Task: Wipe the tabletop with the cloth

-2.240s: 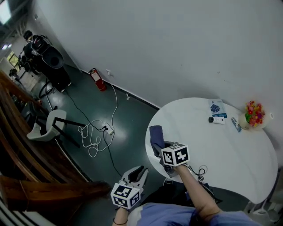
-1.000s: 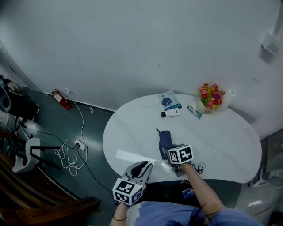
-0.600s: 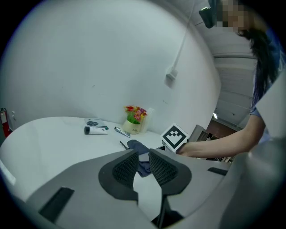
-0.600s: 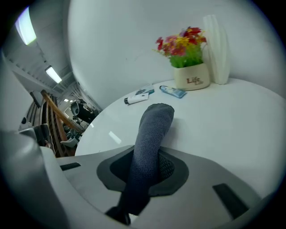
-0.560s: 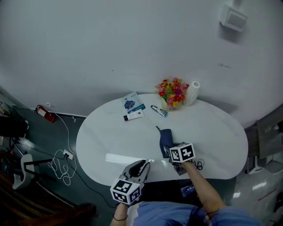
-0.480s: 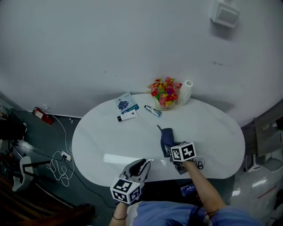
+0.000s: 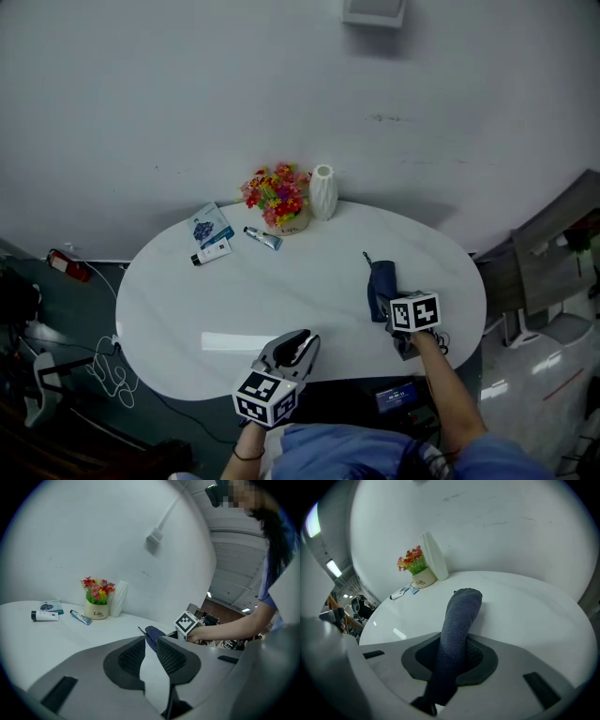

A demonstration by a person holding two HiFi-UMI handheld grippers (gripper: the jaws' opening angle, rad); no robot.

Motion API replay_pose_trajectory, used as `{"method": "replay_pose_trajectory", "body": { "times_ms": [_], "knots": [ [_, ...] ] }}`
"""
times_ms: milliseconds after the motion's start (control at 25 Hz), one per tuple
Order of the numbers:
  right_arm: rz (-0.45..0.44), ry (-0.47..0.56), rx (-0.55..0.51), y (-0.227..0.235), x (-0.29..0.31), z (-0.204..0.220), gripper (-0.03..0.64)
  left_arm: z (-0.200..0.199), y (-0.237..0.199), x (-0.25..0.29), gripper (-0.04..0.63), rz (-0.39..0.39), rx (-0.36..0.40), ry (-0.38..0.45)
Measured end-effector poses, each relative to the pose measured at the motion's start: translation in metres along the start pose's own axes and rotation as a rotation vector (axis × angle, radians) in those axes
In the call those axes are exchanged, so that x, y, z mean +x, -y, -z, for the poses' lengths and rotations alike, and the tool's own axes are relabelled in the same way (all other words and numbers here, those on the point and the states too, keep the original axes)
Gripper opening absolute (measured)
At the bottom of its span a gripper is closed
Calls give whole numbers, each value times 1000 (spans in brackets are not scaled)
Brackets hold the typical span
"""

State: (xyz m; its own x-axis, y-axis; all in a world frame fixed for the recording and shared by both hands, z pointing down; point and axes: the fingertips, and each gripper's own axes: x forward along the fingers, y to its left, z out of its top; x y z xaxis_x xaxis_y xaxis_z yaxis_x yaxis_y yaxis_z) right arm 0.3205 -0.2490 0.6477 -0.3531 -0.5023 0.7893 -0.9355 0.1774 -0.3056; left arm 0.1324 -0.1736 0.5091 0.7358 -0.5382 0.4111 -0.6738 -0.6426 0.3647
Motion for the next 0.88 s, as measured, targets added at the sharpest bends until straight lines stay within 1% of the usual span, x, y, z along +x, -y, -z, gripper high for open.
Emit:
{"method": "replay_pose_trajectory", "body": {
  "times_ms": [120, 240, 360, 560, 720, 880],
  "knots": [
    [55, 20, 38, 49, -20, 3, 71, -2, 24, 18, 71, 40, 13, -11],
    [109, 39, 89, 95, -37, 6, 71, -3, 47, 36, 71, 85, 43, -26],
    [142, 66, 153, 136, -53, 8, 71, -4, 68, 52, 71, 122, 61, -37],
    [216, 78, 189, 196, -79, 14, 71, -9, 101, 73, 71, 184, 105, -46],
    [276, 79, 217, 240, -102, 26, 71, -8, 110, 77, 71, 191, 121, -64],
    [332, 68, 242, 277, -121, 38, 71, -6, 102, 74, 71, 160, 115, -85]
  ]
}}
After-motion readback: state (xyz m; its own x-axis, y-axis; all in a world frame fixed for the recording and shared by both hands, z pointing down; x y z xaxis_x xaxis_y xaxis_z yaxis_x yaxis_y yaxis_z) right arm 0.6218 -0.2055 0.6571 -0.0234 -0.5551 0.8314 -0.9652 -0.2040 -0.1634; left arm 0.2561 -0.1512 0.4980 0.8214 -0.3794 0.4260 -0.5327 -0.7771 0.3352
